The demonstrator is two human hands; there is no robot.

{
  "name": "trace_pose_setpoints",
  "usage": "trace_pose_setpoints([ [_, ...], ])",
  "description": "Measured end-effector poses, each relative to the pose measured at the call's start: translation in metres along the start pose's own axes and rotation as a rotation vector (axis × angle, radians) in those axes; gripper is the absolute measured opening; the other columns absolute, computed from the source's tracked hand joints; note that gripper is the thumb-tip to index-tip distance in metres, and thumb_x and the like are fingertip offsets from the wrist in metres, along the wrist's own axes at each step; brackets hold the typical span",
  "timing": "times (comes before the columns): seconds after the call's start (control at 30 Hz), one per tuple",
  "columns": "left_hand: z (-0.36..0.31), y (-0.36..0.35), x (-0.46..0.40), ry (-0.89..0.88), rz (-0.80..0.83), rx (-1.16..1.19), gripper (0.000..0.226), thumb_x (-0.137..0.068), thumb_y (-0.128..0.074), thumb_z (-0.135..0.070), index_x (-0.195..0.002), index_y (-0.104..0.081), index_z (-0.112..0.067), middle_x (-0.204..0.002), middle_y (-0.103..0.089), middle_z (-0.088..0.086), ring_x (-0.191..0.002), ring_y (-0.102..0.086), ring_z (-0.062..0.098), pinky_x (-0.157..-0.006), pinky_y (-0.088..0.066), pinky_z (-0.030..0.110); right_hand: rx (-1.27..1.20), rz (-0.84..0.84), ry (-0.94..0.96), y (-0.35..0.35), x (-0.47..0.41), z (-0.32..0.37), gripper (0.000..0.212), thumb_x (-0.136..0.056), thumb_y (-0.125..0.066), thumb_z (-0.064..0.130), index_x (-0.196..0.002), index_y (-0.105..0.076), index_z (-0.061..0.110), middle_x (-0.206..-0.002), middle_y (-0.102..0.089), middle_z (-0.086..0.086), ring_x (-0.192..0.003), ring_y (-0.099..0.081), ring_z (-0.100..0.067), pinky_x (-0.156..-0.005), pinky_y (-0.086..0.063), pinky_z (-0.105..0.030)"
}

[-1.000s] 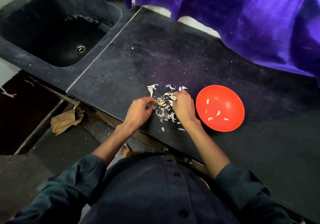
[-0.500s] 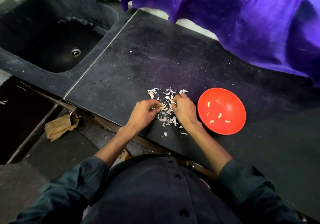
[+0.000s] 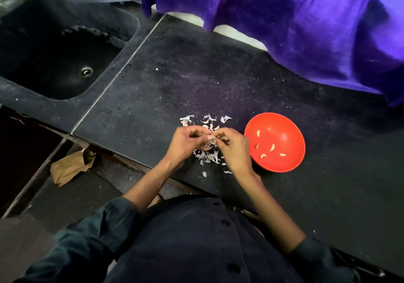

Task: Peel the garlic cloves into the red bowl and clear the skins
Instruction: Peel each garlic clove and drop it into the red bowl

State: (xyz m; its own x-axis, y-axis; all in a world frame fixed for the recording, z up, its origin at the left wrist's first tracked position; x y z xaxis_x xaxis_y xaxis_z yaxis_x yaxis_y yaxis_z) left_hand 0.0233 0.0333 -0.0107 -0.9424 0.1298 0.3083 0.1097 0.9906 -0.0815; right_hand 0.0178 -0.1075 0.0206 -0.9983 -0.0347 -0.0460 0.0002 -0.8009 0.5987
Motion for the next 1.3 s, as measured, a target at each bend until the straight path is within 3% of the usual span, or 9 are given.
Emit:
trace_pose_setpoints([
  [0.2, -0.004, 0.002, -0.001, -0.036, -0.09, -0.071, 0.006, -0.086, -0.069, -0.008, -0.091, -0.072, -0.008, -0.082, -0.071, 0.012, -0.065, -0.066, 0.016, -0.058, -0.059, 0.026, -0.172, -0.033, -0.085, 0.003, 0.0, -0.008, 0.023, -0.081, -0.071, -0.001, -0.098, -0.07, 0.013, -0.093, -0.071, 0.001, -0.078, -0.063, 0.003, -0.076, -0.053, -0.021],
  [0.33, -0.016, 0.0, 0.004, -0.148, -0.131, -0.28, 0.01, -0.091, -0.065, -0.017, -0.089, -0.073, -0.012, -0.076, -0.07, 0.001, -0.068, -0.067, 0.017, -0.061, -0.058, 0.029, -0.344, -0.047, -0.18, 0.001, 0.002, -0.018, 0.015, -0.086, -0.071, 0.01, -0.1, -0.073, 0.015, -0.092, -0.073, -0.003, -0.082, -0.07, -0.014, -0.078, -0.058, -0.035],
  [0.47, -0.035, -0.004, 0.015, -0.363, -0.236, -0.669, 0.016, -0.096, -0.059, -0.023, -0.092, -0.069, -0.011, -0.074, -0.06, -0.008, -0.064, -0.053, 0.012, -0.062, -0.043, 0.026, -0.639, 0.005, -0.306, -0.006, 0.006, -0.014, 0.012, -0.089, -0.066, 0.003, -0.099, -0.071, 0.006, -0.084, -0.072, -0.005, -0.072, -0.069, -0.013, -0.067, -0.058, -0.026],
  [0.63, -0.048, -0.014, 0.024, -0.505, -0.269, -0.903, 0.011, -0.096, -0.053, -0.011, -0.092, -0.063, -0.01, -0.082, -0.063, 0.001, -0.069, -0.054, 0.016, -0.062, -0.045, 0.032, -0.97, 0.074, -0.503, -0.015, 0.014, -0.018, 0.011, -0.089, -0.063, 0.002, -0.097, -0.07, 0.001, -0.087, -0.072, -0.008, -0.073, -0.068, -0.015, -0.07, -0.059, -0.027],
  [0.83, -0.05, -0.01, 0.017, -0.383, -0.261, -0.8, 0.02, -0.09, -0.057, -0.009, -0.07, -0.059, -0.009, -0.056, -0.048, -0.008, -0.053, -0.045, 0.017, -0.053, -0.034, 0.028, -0.775, 0.03, -0.349, -0.008, 0.011, -0.015, 0.011, -0.086, -0.066, 0.0, -0.094, -0.074, 0.003, -0.088, -0.073, -0.011, -0.07, -0.067, -0.017, -0.068, -0.059, -0.031],
  [0.93, -0.05, -0.008, 0.016, -0.283, -0.222, -0.682, 0.024, -0.091, -0.058, -0.014, -0.068, -0.061, -0.007, -0.054, -0.057, 0.005, -0.053, -0.053, 0.025, -0.052, -0.043, 0.032, -0.682, 0.016, -0.233, 0.001, 0.01, -0.005, 0.019, -0.086, -0.066, -0.002, -0.086, -0.076, 0.014, -0.083, -0.075, -0.002, -0.07, -0.069, -0.017, -0.065, -0.058, -0.028],
  [1.03, -0.043, -0.005, 0.015, -0.107, -0.153, -0.441, 0.024, -0.094, -0.06, -0.012, -0.071, -0.065, -0.006, -0.058, -0.062, 0.005, -0.051, -0.059, 0.013, -0.047, -0.05, 0.027, -0.559, -0.014, -0.142, 0.01, 0.01, 0.001, 0.019, -0.084, -0.069, 0.001, -0.085, -0.075, 0.019, -0.081, -0.074, -0.003, -0.068, -0.068, -0.016, -0.066, -0.058, -0.03],
  [1.2, -0.058, -0.013, 0.025, -0.258, -0.163, -1.162, 0.023, -0.096, -0.053, -0.025, -0.081, -0.065, -0.012, -0.075, -0.065, 0.003, -0.072, -0.057, 0.025, -0.061, -0.036, 0.03, -0.064, 0.004, 0.025, 0.015, 0.006, 0.01, 0.008, -0.083, -0.073, 0.012, -0.087, -0.077, 0.017, -0.074, -0.068, -0.002, -0.064, -0.066, -0.018, -0.064, -0.055, -0.036],
  [1.3, -0.056, -0.016, 0.03, -0.332, -0.186, -1.163, 0.018, -0.093, -0.054, -0.019, -0.08, -0.064, -0.012, -0.076, -0.065, 0.004, -0.073, -0.06, 0.028, -0.06, -0.04, 0.031, -0.022, 0.04, 0.01, 0.013, 0.006, 0.011, 0.009, -0.084, -0.072, 0.009, -0.086, -0.077, 0.016, -0.074, -0.068, 0.002, -0.064, -0.066, -0.014, -0.063, -0.056, -0.03],
])
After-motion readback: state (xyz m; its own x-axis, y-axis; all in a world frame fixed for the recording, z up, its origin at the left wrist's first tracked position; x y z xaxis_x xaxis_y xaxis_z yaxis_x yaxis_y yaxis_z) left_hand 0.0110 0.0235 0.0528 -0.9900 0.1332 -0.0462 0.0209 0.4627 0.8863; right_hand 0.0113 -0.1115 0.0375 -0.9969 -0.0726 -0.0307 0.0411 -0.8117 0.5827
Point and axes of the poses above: each hand's wrist, its own x-axis away from the middle knuckle, its own y-axis out of the back of the hand, z = x × y, the point moved 8 cm from there along -x, towards the middle knuckle
